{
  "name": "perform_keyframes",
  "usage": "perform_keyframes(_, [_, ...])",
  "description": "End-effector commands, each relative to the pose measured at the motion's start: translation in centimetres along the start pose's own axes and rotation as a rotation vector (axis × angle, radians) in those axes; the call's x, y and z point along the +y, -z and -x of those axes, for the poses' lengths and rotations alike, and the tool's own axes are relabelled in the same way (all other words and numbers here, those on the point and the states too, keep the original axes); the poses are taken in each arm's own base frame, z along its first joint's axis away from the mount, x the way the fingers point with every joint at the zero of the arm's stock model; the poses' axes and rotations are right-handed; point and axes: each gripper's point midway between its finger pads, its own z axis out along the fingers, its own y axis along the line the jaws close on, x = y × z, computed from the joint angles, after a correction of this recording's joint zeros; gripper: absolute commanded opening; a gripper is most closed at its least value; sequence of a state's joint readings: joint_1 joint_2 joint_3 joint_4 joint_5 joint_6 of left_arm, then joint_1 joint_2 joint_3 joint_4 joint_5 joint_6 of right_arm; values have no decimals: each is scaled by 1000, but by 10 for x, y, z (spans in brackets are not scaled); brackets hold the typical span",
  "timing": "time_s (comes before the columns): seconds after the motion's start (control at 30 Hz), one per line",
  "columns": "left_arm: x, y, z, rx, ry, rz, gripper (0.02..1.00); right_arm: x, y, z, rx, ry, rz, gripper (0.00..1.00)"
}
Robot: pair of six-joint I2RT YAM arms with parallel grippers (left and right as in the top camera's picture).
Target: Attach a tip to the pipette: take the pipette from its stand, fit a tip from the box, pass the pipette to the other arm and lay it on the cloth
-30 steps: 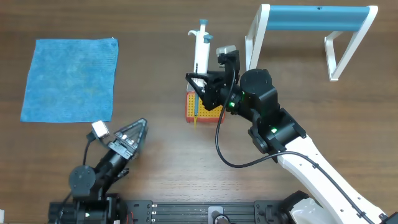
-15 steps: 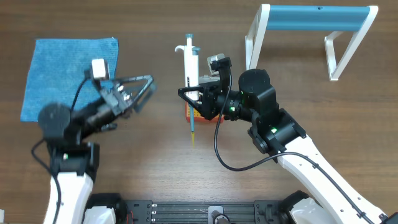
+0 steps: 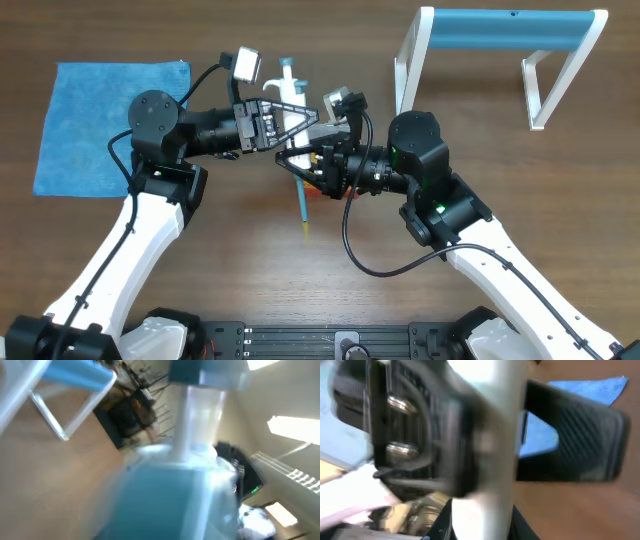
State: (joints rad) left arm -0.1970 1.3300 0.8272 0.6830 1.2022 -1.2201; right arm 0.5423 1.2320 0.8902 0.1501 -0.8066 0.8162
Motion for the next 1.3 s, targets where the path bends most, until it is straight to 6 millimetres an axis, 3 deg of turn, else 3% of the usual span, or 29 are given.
perform_keyframes(0.03, [3, 4, 14, -48, 22, 22, 27, 19, 3, -7, 56, 68, 82, 829])
perform_keyframes(0.1, [28, 21, 25, -106, 67, 107, 29, 18, 13, -24, 157, -6, 126, 831])
perform_keyframes(0.17, [79, 49, 25, -179, 181, 286, 27, -3, 27, -29, 187, -98, 75, 836])
perform_keyframes(0.2, [112, 70, 19, -228, 261, 427, 27, -17, 35, -29, 183, -108, 37, 833])
perform_keyframes(0.23, [151, 105, 4, -286, 376, 628, 25, -40, 52, -27, 161, -158, -41, 836])
perform_keyframes(0.27, [171, 132, -10, -311, 456, 746, 27, -61, 65, -26, 138, -199, -121, 836])
perform_keyframes(0.3, [176, 148, -19, -310, 491, 789, 27, -80, 77, -28, 121, -216, -206, 836])
perform_keyframes(0.33, [178, 170, -27, -315, 545, 834, 27, -111, 99, -32, 101, -245, -380, 840])
perform_keyframes(0.37, [173, 191, -29, -321, 569, 893, 25, -145, 133, -38, 92, -293, -642, 838])
perform_keyframes(0.4, [163, 220, -25, -327, 580, 1010, 25, -158, 156, -37, 101, -278, -815, 838])
perform_keyframes(0.47, [136, 262, -3, -287, 533, 1238, 25, -165, 199, -14, 64, -210, -1101, 840])
perform_keyframes(0.5, [120, 288, 15, -221, 502, 1383, 25, -161, 226, 17, -24, -132, -1257, 838])
perform_keyframes(0.53, [112, 313, 30, -159, 513, 1505, 25, -157, 241, 39, -93, -83, -1336, 838])
perform_keyframes(0.6, [120, 337, 51, -45, 563, 1583, 27, -156, 254, 56, -160, -42, -1405, 838])
perform_keyframes(0.63, [134, 349, 60, -14, 627, 1602, 25, -158, 255, 54, -154, -47, -1417, 838])
perform_keyframes(0.7, [179, 365, 83, -78, 720, 1592, 25, -161, 255, 45, -146, -108, -1420, 840])
perform_keyframes(0.8, [224, 375, 88, -107, 777, 1608, 25, -161, 258, 22, -103, -210, -1436, 840])
perform_keyframes(0.9, [238, 407, 76, 80, 683, 1815, 25, -160, 261, 8, -75, -276, -1453, 840])
perform_keyframes(1.0, [236, 433, 89, 235, 493, 1978, 25, -161, 262, 10, -85, -272, -1459, 840])
perform_keyframes(1.1, [258, 439, 109, 267, 347, 1959, 27, -161, 263, 10, -86, -271, -1462, 840])
perform_keyframes(1.2, [297, 428, 109, 372, 241, 1835, 27, -161, 262, 10, -107, -295, -1462, 840])
perform_keyframes(1.3, [323, 422, 112, 447, 148, 1784, 27, -161, 262, 10, -124, -314, -1461, 840])
